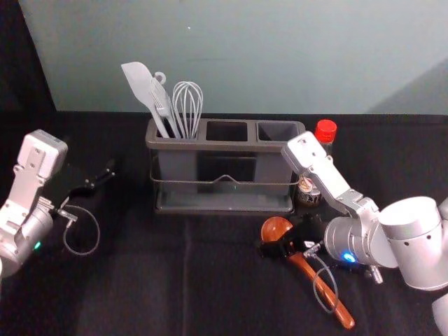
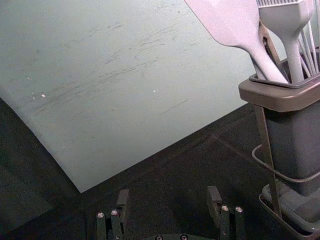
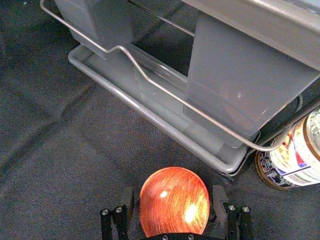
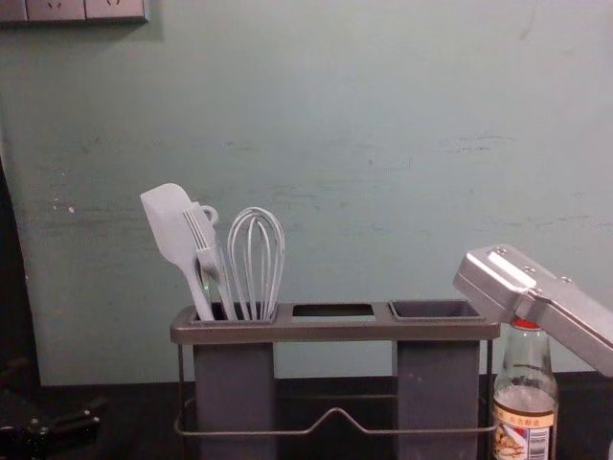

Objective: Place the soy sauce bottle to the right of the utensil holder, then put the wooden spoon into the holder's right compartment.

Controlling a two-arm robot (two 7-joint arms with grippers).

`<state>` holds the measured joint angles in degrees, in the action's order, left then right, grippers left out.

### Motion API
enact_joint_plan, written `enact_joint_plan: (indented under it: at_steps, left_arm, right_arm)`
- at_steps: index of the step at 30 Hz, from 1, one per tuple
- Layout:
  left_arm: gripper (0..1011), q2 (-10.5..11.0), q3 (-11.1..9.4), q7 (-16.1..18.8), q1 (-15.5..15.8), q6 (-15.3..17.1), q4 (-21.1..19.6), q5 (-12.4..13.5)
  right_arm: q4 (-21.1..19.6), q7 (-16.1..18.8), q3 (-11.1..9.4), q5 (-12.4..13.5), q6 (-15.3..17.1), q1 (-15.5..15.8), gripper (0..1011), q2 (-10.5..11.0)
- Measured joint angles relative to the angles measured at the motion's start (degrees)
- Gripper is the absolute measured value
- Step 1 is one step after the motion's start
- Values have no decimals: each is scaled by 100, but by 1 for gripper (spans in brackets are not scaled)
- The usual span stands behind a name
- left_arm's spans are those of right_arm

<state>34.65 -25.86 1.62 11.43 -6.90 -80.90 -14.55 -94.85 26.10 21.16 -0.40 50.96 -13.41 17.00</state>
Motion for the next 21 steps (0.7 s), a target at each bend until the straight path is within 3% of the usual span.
enact_joint_plan:
  at_steps: [21]
  left_arm:
    - [1000, 0, 0, 0, 0, 0, 0, 0]
  right_arm:
    - [64, 132, -23, -210, -32, 24, 1002, -93]
